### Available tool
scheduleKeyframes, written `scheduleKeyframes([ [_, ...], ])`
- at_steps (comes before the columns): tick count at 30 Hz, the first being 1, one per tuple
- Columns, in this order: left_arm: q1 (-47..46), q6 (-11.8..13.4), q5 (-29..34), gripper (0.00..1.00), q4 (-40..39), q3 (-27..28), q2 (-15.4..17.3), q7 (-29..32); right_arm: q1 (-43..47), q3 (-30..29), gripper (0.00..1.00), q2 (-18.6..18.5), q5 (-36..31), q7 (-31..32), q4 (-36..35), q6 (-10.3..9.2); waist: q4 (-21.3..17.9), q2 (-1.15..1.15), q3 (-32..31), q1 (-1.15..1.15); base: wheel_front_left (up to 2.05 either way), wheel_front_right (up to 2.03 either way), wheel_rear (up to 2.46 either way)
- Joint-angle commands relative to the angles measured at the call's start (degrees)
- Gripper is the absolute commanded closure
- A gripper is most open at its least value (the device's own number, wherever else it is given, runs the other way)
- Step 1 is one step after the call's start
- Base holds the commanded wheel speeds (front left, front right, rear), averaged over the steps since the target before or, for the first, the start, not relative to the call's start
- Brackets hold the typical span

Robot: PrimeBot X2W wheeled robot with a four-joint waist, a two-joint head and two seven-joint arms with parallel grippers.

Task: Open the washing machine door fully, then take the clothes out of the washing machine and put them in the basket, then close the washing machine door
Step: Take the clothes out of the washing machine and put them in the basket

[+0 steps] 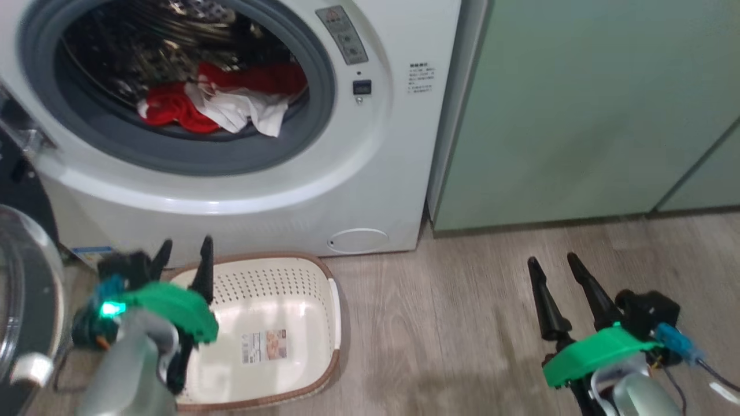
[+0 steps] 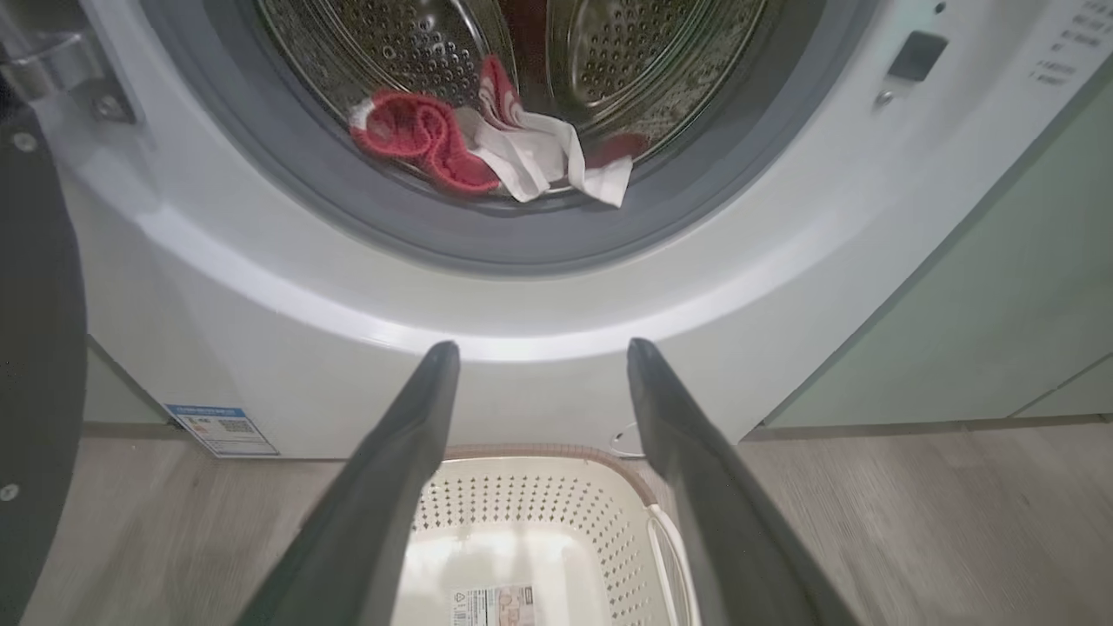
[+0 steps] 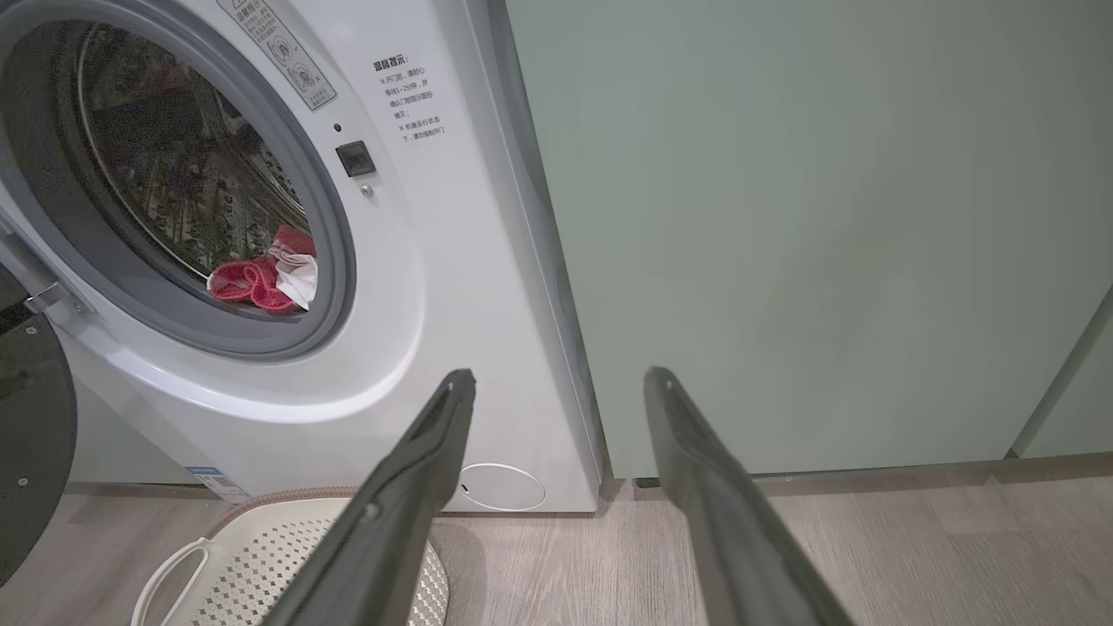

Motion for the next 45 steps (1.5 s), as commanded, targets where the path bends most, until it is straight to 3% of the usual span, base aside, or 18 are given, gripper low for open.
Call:
scheduleKeyframes([
  [1, -5.9, -0.4, -0.9, 0.00, 0.2, 0.7, 2.4, 1.9, -3.3, 1.4, 0.00, -0.2, 0.0, -0.4, -2.0, -0.03, -1.3, 0.00, 2.1, -0.01, 0.00, 0.00, 0.00],
  [16, -34.1, -0.3, -8.1, 0.00, 7.9, -1.9, 9.1, 23.7, -10.3, 2.6, 0.00, 1.7, 0.3, -0.4, -2.5, -0.03, -8.6, 0.00, 17.5, -0.01, 0.00, 0.00, 0.00],
  [34, -53.5, -0.2, -9.5, 0.00, 17.2, -2.9, 15.9, 31.6, -15.7, 3.9, 0.00, 4.1, 0.8, -0.4, -3.3, -0.03, -16.3, 0.00, 29.2, -0.01, 0.00, 0.00, 0.00],
  [45, -57.2, 0.8, -6.4, 0.00, 24.9, -7.3, 17.1, 36.8, -16.7, 4.0, 0.00, 4.7, 1.0, -0.4, -3.6, -0.03, -17.7, 0.00, 32.5, -0.01, 0.00, 0.00, 0.00],
])
